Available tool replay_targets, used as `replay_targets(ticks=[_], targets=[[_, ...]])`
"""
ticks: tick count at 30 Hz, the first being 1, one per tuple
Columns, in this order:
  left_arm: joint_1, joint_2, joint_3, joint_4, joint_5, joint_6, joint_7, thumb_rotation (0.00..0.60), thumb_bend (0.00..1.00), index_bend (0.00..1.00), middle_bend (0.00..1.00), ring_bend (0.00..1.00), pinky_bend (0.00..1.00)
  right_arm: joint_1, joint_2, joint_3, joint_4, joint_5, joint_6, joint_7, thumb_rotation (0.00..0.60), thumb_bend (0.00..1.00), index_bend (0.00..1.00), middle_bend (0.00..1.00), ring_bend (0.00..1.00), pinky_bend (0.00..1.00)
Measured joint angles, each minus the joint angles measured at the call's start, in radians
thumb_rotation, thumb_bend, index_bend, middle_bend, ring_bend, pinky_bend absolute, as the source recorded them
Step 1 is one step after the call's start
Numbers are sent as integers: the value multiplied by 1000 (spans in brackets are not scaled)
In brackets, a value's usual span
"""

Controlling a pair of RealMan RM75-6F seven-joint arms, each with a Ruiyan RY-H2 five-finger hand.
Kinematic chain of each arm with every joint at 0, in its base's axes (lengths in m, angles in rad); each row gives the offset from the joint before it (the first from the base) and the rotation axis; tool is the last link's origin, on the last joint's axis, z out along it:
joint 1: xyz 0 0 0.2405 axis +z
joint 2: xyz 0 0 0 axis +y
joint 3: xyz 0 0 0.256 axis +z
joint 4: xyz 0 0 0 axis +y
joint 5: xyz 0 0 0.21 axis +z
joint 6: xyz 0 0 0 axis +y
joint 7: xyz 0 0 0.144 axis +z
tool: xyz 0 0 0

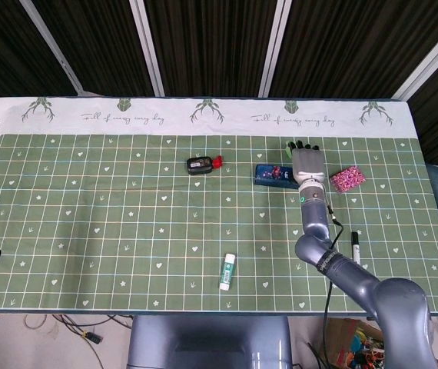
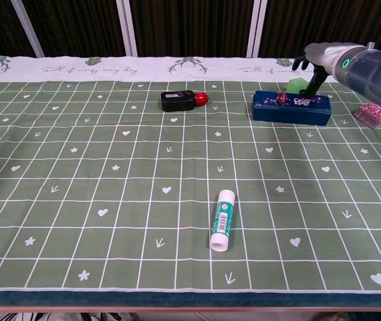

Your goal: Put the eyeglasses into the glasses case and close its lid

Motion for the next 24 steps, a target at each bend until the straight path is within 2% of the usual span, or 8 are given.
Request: replay_targets(ticks=[6, 11, 14, 18, 24], targets=[[0, 0, 1, 0, -1, -2, 2, 600, 274, 186, 0, 0, 0, 10, -8, 5, 46, 9, -20, -3, 600, 370, 70, 77, 138, 183], [0, -1, 0, 0, 0, 0, 2, 600, 274, 186, 0, 0, 0, 5, 2, 6, 30, -1, -12, 8, 600, 245, 99, 87, 137, 183], [0, -2, 2, 1, 2, -1, 4, 600, 274, 187, 0, 0, 0, -4, 16, 2, -5, -12, 3, 11, 600, 198, 122, 116, 138, 183], [0, -2, 2, -1, 3, 1, 5, 600, 273, 186, 0, 0, 0, -16, 45, -9, -75, -5, 14, -16, 600, 195, 178, 164, 142, 183], [1, -2, 3, -2, 4, 1, 5, 600, 274, 186, 0, 0, 0, -17, 96, -34, -207, 89, 35, -140, 600, 195, 211, 170, 143, 183]])
